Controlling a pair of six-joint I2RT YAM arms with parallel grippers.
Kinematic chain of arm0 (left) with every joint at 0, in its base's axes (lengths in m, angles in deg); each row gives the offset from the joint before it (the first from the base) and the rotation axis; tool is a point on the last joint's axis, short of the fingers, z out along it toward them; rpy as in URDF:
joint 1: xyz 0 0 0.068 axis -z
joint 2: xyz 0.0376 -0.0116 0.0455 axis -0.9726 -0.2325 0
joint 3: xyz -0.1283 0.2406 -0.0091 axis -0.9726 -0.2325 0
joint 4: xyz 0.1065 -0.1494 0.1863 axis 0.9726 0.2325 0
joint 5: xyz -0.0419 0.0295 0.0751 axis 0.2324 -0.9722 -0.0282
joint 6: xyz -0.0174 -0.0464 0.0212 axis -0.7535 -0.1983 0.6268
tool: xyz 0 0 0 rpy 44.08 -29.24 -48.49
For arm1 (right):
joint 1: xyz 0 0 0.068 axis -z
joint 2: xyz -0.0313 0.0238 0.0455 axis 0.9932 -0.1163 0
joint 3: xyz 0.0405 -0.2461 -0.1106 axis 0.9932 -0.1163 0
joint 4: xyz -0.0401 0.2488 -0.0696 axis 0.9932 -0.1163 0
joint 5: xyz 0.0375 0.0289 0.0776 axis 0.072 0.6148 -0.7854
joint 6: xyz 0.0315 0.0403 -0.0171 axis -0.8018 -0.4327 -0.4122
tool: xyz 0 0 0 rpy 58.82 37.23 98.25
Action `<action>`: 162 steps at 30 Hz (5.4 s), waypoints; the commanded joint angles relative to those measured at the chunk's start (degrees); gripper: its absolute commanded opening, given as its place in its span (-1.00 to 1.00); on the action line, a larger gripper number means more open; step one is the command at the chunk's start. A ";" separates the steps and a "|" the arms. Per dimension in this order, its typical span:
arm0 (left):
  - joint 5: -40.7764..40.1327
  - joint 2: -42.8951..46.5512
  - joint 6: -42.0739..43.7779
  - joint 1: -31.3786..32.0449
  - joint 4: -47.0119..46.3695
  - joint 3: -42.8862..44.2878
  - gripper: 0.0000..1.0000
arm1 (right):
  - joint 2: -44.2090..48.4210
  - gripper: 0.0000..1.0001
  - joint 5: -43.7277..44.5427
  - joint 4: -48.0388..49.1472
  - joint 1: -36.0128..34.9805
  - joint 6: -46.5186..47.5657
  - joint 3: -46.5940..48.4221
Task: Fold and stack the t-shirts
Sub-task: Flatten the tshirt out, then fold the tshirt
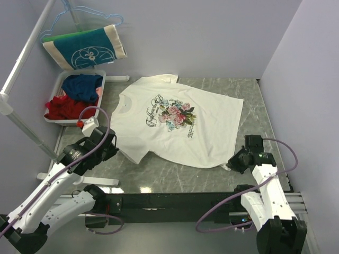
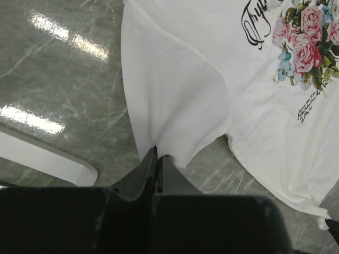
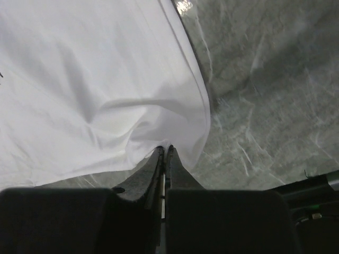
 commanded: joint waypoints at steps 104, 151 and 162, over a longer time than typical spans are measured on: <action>3.31 -65.13 31.79 -12.81 -26.50 41.62 -0.98 | -30.57 0.10 19.91 8.14 -0.23 -11.06 23.29; 18.24 -55.90 18.52 -19.66 -19.47 21.86 0.15 | -73.37 0.02 4.36 12.98 -36.96 24.09 68.91; 13.07 -60.20 13.33 -23.62 -16.22 17.36 -0.04 | -79.09 0.02 6.92 15.18 -39.52 28.32 76.12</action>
